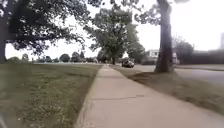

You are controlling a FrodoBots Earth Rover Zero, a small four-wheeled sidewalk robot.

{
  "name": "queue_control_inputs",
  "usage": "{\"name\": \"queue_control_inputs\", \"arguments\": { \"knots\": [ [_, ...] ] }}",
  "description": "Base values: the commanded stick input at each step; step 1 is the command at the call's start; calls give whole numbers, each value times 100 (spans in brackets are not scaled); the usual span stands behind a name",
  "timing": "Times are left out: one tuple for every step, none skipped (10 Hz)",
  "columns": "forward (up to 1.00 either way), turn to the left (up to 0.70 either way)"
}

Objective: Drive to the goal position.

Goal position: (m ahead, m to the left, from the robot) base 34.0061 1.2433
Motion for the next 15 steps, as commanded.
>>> {"name": "queue_control_inputs", "arguments": {
  "knots": [
    [100,4],
    [100,40],
    [100,0],
    [100,0],
    [100,0],
    [100,0],
    [100,0],
    [100,0],
    [100,0],
    [100,0],
    [100,0],
    [100,0],
    [100,0],
    [100,0],
    [100,0]
  ]
}}
